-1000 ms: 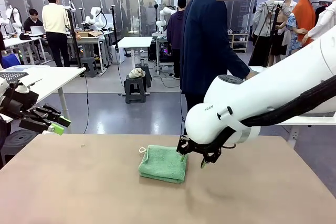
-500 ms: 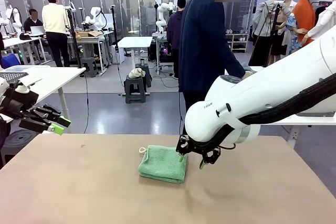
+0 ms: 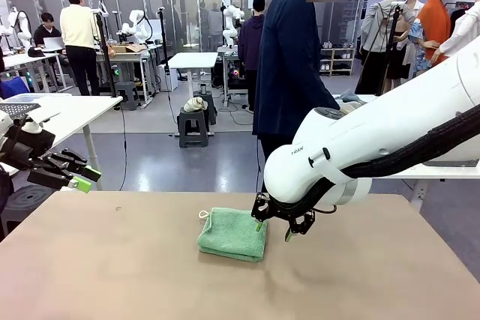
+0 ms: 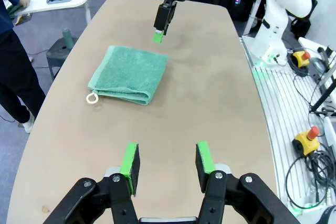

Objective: Fold the towels and place them in the basket.
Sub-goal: Place the folded Towel with hook on the right side of the table.

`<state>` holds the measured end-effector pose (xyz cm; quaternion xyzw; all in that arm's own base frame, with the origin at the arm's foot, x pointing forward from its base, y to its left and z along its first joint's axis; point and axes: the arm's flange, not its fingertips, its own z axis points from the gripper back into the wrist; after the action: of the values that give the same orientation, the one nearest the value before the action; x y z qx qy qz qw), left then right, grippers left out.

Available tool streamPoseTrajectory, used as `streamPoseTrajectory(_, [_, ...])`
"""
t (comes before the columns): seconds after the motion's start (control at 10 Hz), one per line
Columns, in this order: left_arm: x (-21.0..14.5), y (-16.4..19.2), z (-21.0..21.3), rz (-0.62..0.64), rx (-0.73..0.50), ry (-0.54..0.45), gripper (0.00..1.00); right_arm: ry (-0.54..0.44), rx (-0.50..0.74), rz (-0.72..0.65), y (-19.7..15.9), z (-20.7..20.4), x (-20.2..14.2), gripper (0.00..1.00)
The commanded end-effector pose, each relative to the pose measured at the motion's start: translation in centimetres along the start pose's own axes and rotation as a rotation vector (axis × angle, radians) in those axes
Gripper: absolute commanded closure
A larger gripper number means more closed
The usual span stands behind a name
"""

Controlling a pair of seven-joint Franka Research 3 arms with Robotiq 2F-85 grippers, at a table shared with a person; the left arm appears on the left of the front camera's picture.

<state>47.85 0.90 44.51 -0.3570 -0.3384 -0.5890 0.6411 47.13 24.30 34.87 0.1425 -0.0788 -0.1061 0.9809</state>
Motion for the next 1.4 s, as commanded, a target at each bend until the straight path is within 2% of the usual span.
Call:
streamPoseTrajectory(0.0, [0.1, 0.0, 0.2, -0.009, -0.007, -0.008, 0.44, -0.009, -0.01, 0.011, 0.0, 0.0, 0.1, 0.22])
streamPoseTrajectory(0.5, [0.1, 0.0, 0.2, -0.009, -0.007, -0.008, 0.44, 0.008, -0.003, -0.016, 1.3, -1.4, 1.2, 0.22])
streamPoseTrajectory(1.3, [0.1, 0.0, 0.2, -0.009, -0.007, -0.008, 0.44, -0.064, -0.001, -0.026, 3.2, -5.7, 4.0, 0.22])
